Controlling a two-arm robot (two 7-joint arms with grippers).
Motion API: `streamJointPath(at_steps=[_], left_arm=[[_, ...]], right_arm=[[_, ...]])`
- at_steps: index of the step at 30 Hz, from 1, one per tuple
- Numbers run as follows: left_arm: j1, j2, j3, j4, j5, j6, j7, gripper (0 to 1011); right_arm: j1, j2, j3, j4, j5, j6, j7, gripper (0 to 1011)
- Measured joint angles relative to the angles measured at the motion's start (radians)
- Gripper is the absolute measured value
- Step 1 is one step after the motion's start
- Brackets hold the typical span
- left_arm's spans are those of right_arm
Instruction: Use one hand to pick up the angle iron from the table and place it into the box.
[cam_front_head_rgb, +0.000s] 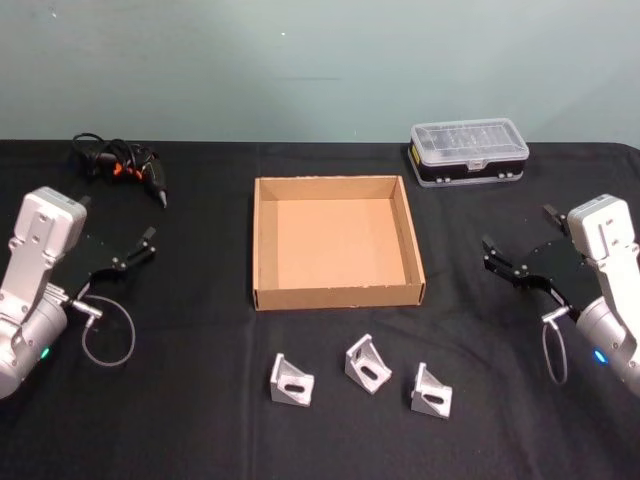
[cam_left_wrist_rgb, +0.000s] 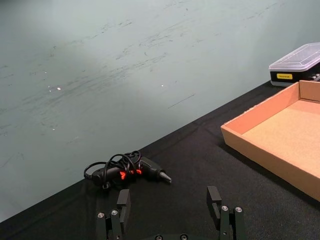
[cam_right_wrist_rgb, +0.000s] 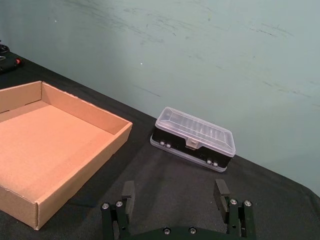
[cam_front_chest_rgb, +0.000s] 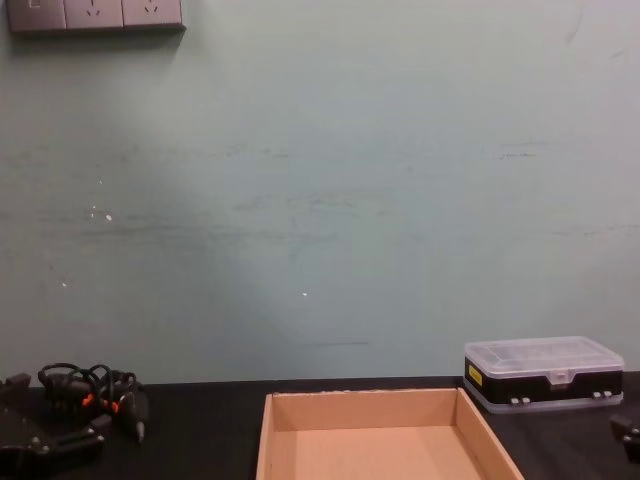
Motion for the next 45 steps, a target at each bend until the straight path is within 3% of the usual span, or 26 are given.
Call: streamJointPath(at_steps=[45], left_arm=[[0.0, 0.0, 0.0, 0.0, 0.0, 0.0, 0.0, 1000]], right_arm=[[0.0, 0.0, 0.0, 0.0, 0.0, 0.0, 0.0, 1003]])
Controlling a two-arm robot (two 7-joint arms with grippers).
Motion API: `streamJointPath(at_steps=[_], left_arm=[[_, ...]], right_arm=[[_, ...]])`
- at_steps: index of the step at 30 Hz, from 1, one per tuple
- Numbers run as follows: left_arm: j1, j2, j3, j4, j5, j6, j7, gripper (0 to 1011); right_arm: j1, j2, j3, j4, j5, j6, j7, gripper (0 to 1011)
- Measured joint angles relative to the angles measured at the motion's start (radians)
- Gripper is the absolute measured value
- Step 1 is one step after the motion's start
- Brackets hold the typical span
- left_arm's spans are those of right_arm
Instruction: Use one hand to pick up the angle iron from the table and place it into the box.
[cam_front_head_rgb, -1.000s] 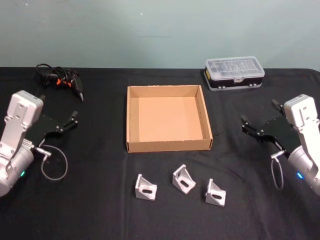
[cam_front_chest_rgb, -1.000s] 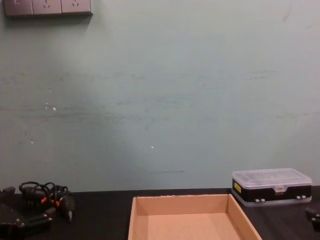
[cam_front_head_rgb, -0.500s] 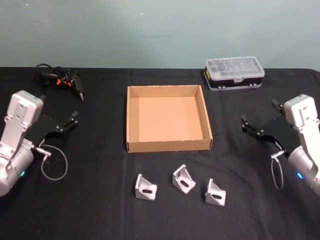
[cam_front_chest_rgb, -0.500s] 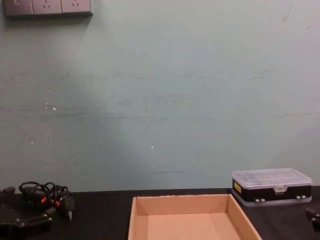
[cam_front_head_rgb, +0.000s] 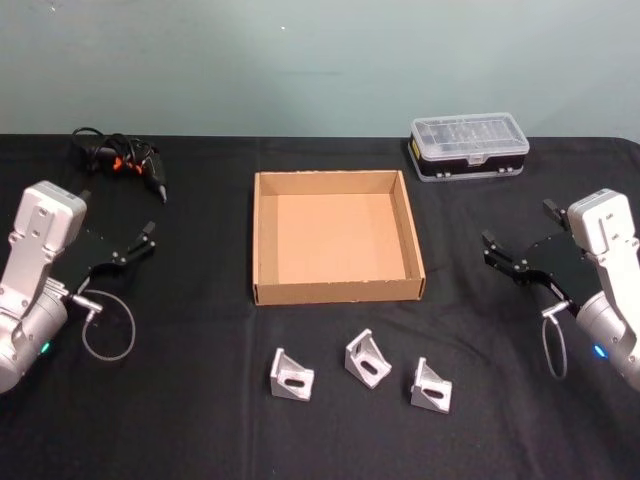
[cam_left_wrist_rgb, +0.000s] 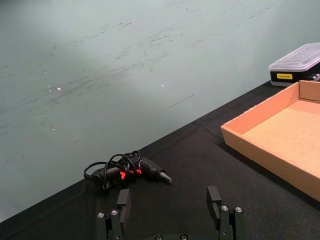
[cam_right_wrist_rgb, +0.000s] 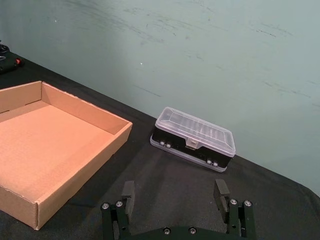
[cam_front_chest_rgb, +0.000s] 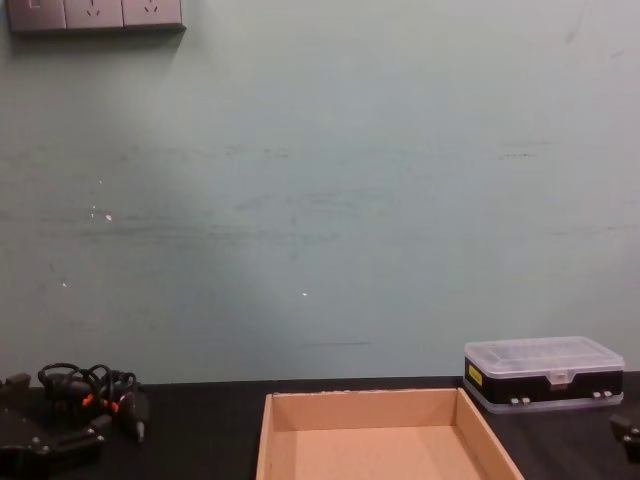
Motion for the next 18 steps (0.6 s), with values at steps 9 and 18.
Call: streamJointPath(at_steps=[9, 18], left_arm=[[0.0, 0.0, 0.0, 0.0, 0.0, 0.0, 0.0, 1000], [0.0, 0.0, 0.0, 0.0, 0.0, 0.0, 0.0, 1000]], right_arm=[[0.0, 0.0, 0.0, 0.0, 0.0, 0.0, 0.0, 1003], [-0.012, 0.001, 0.017, -0.014, 0.004, 0.003, 0.009, 1003]])
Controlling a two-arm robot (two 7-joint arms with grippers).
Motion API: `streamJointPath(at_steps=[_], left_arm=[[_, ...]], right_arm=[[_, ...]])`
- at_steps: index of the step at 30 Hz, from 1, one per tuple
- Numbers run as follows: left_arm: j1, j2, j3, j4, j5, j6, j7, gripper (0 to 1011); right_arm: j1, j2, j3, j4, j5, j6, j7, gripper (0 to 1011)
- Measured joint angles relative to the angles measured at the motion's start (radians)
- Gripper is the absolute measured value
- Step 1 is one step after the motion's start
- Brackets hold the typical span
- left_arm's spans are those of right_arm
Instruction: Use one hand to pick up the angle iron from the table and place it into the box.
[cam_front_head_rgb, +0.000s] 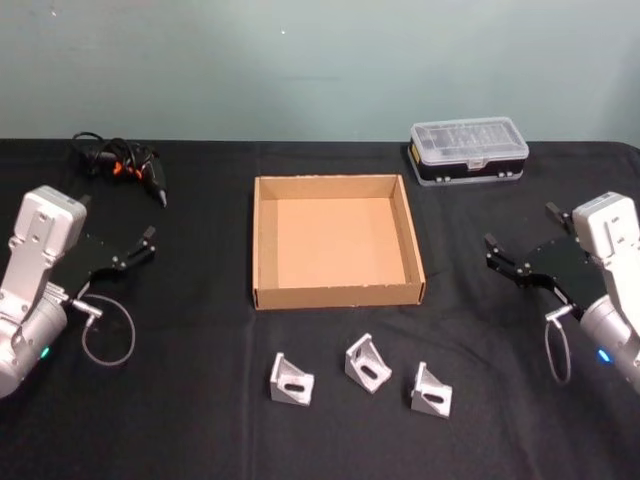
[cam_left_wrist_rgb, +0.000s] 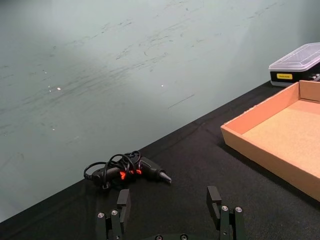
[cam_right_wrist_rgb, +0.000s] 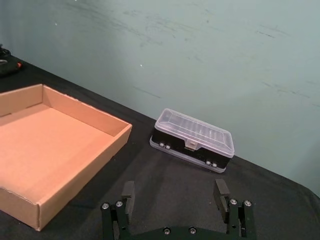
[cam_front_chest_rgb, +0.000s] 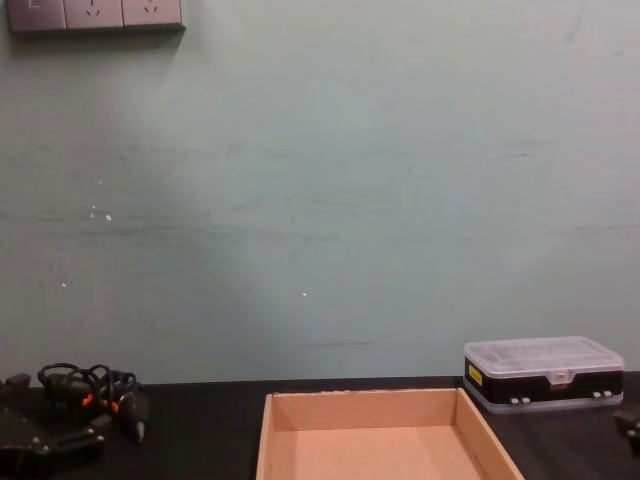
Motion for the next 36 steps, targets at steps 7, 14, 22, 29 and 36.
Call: streamJointPath(at_steps=[7, 14, 22, 29, 36], left_arm=[[0.0, 0.0, 0.0, 0.0, 0.0, 0.0, 0.0, 1000], [0.0, 0.0, 0.0, 0.0, 0.0, 0.0, 0.0, 1000], [0.0, 0.0, 0.0, 0.0, 0.0, 0.0, 0.0, 1000], [0.0, 0.0, 0.0, 0.0, 0.0, 0.0, 0.0, 1000], [0.0, 0.0, 0.0, 0.0, 0.0, 0.0, 0.0, 1000]], right_arm=[[-0.031, 0.028, 0.044, -0.064, 0.038, 0.023, 0.058, 1003], [-0.058, 0.089, 0.076, -0.144, 0.078, 0.068, 0.148, 1003], [-0.078, 0.185, 0.109, -0.229, 0.139, 0.141, 0.312, 1003], [-0.081, 0.258, 0.122, -0.273, 0.199, 0.187, 0.484, 1003], [-0.062, 0.328, 0.11, -0.287, 0.225, 0.21, 0.675, 1003]])
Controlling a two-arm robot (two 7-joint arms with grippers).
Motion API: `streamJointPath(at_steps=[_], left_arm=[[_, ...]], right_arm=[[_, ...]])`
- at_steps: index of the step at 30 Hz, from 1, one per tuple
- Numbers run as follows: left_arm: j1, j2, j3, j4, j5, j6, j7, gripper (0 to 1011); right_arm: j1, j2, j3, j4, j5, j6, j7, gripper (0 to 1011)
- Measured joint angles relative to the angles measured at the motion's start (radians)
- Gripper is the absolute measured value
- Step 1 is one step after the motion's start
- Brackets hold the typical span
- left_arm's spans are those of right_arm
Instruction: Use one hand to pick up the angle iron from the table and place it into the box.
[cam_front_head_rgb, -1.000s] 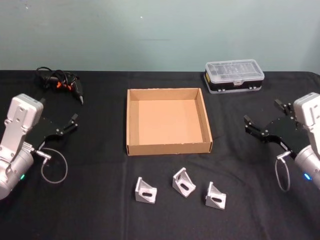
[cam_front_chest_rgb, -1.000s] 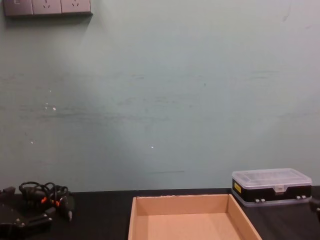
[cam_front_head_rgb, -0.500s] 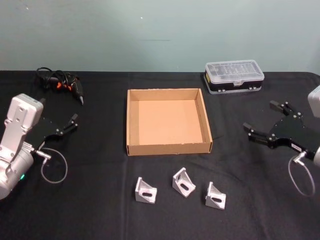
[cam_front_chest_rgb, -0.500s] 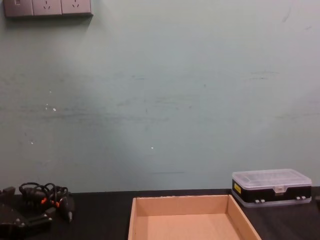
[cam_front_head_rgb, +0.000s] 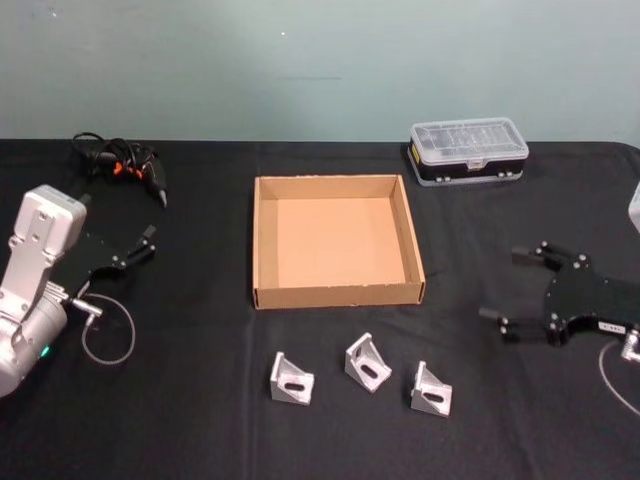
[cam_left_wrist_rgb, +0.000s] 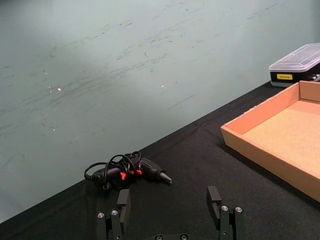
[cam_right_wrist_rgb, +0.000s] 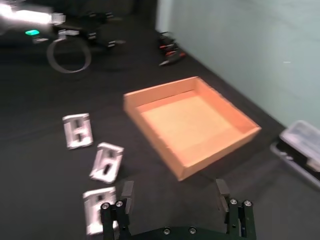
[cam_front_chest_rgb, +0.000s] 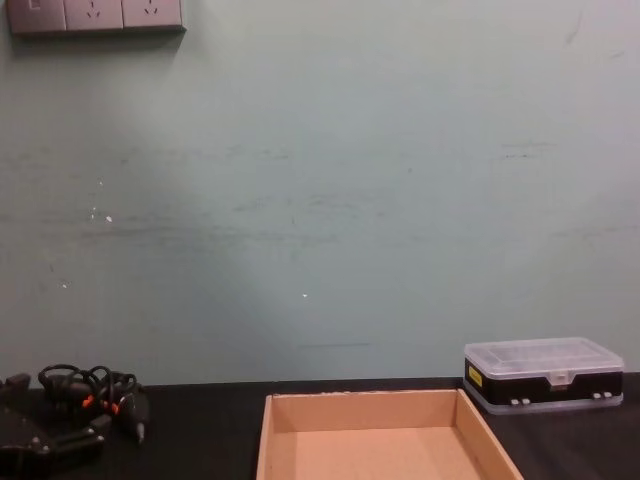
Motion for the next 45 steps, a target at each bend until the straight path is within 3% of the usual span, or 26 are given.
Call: streamJointPath(at_steps=[7, 13, 26, 45], left_arm=[[0.0, 0.0, 0.0, 0.0, 0.0, 0.0, 0.0, 1000], [0.0, 0.0, 0.0, 0.0, 0.0, 0.0, 0.0, 1000], [0.0, 0.0, 0.0, 0.0, 0.0, 0.0, 0.0, 1000], [0.0, 0.0, 0.0, 0.0, 0.0, 0.0, 0.0, 1000]], right_arm=[[0.033, 0.037, -0.04, 0.016, 0.003, -0.012, 0.128, 1003], [0.059, 0.047, -0.083, 0.039, -0.016, -0.024, 0.183, 1003], [0.082, 0.027, -0.158, 0.069, -0.054, -0.023, 0.201, 1003], [0.138, -0.054, -0.24, 0.122, -0.1, 0.003, 0.185, 1003]])
